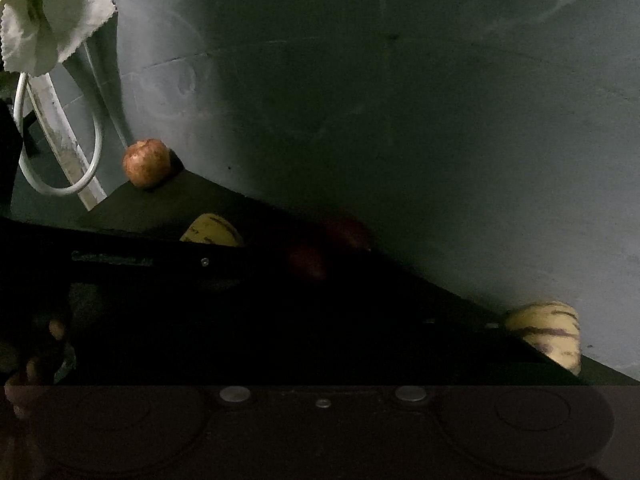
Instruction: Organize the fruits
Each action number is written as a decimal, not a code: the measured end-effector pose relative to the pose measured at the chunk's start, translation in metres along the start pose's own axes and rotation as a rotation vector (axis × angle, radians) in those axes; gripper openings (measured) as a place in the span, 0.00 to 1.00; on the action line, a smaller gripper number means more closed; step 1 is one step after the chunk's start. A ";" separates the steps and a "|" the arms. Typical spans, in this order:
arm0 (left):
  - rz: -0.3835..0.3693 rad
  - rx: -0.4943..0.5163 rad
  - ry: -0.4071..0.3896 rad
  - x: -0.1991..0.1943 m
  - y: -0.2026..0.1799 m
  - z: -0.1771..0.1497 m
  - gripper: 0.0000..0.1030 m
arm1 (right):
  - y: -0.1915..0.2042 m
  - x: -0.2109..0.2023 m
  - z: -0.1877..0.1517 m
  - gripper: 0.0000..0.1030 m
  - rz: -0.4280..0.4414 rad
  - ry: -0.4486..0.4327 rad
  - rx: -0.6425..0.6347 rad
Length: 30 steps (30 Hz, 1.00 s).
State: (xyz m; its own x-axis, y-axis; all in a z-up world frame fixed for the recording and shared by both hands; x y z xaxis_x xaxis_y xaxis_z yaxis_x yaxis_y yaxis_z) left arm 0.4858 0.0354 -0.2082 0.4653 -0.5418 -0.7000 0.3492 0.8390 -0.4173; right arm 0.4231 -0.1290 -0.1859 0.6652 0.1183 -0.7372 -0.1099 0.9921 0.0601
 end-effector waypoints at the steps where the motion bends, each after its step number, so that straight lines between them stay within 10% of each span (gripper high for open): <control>1: -0.005 -0.016 0.000 0.000 0.003 0.001 0.54 | 0.001 0.002 0.001 0.56 0.002 -0.005 0.003; 12: 0.013 -0.057 -0.019 -0.005 0.016 0.002 0.54 | 0.005 0.019 0.010 0.36 -0.004 -0.022 0.058; 30: 0.061 -0.051 -0.059 -0.036 0.002 -0.003 0.54 | 0.010 -0.029 0.018 0.32 0.036 -0.066 0.027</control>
State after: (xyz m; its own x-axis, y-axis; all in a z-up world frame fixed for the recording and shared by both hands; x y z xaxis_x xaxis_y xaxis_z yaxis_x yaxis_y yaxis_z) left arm 0.4673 0.0565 -0.1851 0.5324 -0.4904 -0.6900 0.2775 0.8712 -0.4050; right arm 0.4162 -0.1219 -0.1517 0.7085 0.1557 -0.6883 -0.1156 0.9878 0.1045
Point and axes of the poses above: each gripper's, at about its wrist camera, not at the fingertips, and x roughly the way its jaws point, y to its left, z to its top, the point moved 5 cm from there along x, roughly the way its jaws point, and after that the axes turned 5 degrees about -x, right-handed, at the moved point
